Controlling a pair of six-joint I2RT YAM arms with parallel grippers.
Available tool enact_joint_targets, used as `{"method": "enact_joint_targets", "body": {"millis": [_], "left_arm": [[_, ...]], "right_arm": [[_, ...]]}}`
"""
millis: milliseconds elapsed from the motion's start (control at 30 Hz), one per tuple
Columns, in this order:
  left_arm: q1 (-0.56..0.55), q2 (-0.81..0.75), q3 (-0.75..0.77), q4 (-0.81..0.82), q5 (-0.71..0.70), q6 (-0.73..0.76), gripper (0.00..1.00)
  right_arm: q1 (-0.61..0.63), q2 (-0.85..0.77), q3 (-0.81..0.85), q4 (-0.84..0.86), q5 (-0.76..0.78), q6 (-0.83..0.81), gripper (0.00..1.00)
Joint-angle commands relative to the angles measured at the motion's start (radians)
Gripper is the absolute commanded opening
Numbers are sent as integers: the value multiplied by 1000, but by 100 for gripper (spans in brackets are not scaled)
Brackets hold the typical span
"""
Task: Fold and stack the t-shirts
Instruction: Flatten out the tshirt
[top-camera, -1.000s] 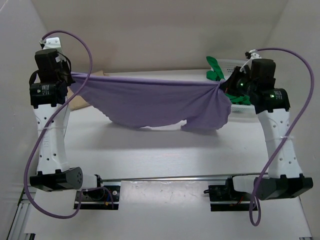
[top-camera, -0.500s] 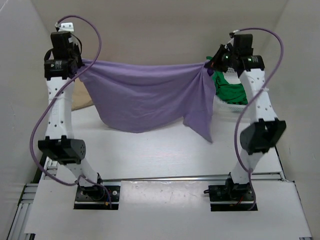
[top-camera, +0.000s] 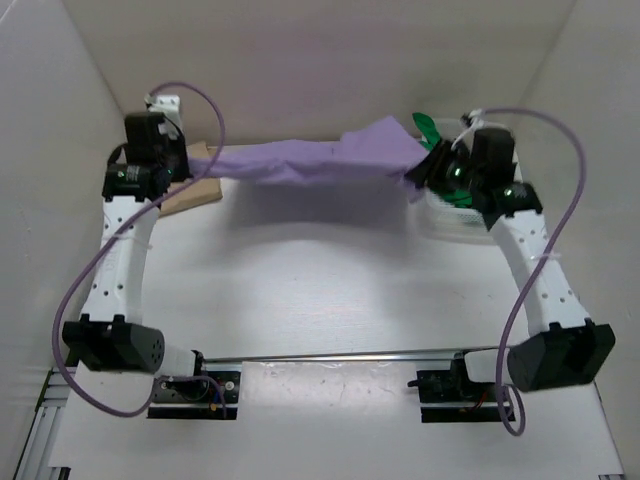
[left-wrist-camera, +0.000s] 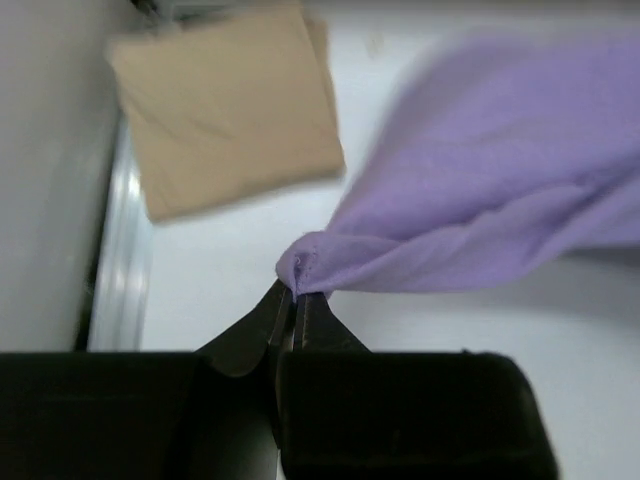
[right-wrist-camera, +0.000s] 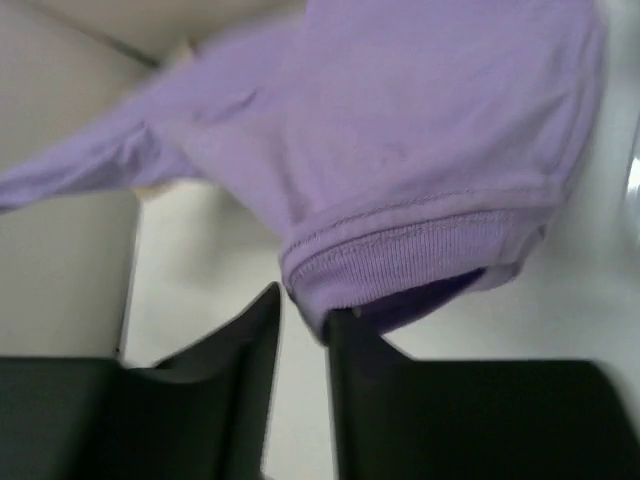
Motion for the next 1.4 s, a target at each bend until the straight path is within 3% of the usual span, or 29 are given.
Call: {"method": "enact_joint_targets", "body": {"millis": [0, 100, 167, 267, 333, 533, 767, 933, 1000, 1067, 1100, 1167, 1367], "left_arm": [[-49, -99, -226, -5, 77, 0, 10], [-101, -182, -461, -5, 77, 0, 10], [-120, -219, -606, -5, 77, 0, 10], [-140, -219, -734, -5, 108, 0, 10], [-140, -219, -771, -5, 119, 0, 10], [-140, -228, -807, -14, 80, 0, 10], [-131, -355, -873, -83, 88, 0, 10], [-93, -378, -893, -83, 60, 0, 10], [-74, -387, -893, -83, 60, 0, 10], [-39, -397, -893, -83, 36, 0, 10], [-25, -397, -893, -83, 36, 0, 10], [-2, -420, -893, -92, 22, 0, 10], [50, -484, -929, -152, 4, 0, 10]], "right_arm": [[58, -43, -345, 21, 44, -26, 35], [81, -108, -627, 21, 91, 28, 45], [90, -157, -729, 21, 151, 49, 52], [101, -188, -797, 21, 205, 49, 62], [112, -188, -757, 10, 228, 28, 62], [170, 30, -350, -96, 357, -24, 62], [193, 543, 147, -209, 336, -4, 62], [267, 858, 370, -369, 405, 22, 62], [291, 871, 370, -403, 430, -10, 51], [330, 820, 254, -403, 453, -39, 39], [351, 791, 196, -392, 472, -68, 23], [365, 690, 2, -380, 493, -79, 0], [374, 412, -445, -360, 443, -23, 0]]}}
